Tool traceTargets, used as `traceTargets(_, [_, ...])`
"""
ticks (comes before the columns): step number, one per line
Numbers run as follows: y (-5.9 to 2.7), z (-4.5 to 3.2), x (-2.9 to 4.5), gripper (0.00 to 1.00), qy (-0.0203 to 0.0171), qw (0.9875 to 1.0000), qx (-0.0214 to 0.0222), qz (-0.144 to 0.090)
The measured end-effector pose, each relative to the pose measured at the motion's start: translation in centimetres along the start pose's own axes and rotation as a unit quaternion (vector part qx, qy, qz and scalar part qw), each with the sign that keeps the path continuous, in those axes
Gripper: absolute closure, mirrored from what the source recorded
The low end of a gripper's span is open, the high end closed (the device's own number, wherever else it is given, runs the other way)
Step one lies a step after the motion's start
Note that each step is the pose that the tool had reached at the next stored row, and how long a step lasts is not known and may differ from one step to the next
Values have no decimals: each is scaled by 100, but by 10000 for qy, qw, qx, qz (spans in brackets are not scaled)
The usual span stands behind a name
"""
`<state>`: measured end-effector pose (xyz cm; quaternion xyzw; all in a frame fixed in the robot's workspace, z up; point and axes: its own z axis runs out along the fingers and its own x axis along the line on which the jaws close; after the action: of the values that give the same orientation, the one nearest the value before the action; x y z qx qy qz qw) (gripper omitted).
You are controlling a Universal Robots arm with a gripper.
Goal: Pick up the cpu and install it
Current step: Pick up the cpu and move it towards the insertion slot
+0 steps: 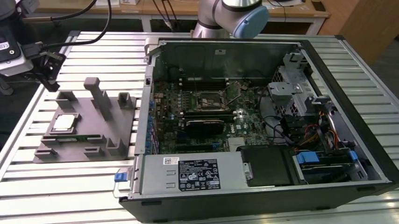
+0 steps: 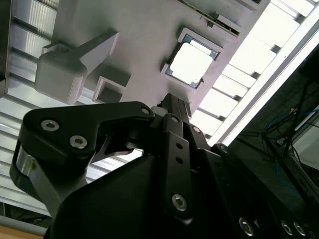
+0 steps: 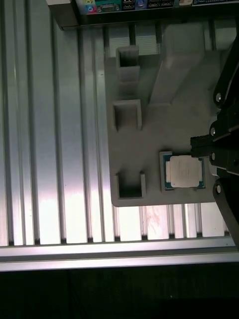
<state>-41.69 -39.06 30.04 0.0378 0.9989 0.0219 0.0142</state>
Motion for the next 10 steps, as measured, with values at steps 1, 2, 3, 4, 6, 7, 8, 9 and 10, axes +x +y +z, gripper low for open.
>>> traceTargets(1, [0,6,5,89,0,10000,0,0])
traceTargets(2, [-1,12,10,89,0,10000,0,1])
traceTargets(3, [-2,19,16,89,1,10000,0,1])
traceTargets(4, [-3,25,21,89,1,10000,0,1])
traceTargets(6, [-4,38,31,89,1,10000,0,0])
traceTargets(7, [-5,45,36,89,1,10000,0,0])
traceTargets(8, [-5,52,41,89,0,10000,0,0])
traceTargets(9, [-6,58,44,89,0,10000,0,0])
traceTargets(10, [-7,65,48,89,1,10000,1,0])
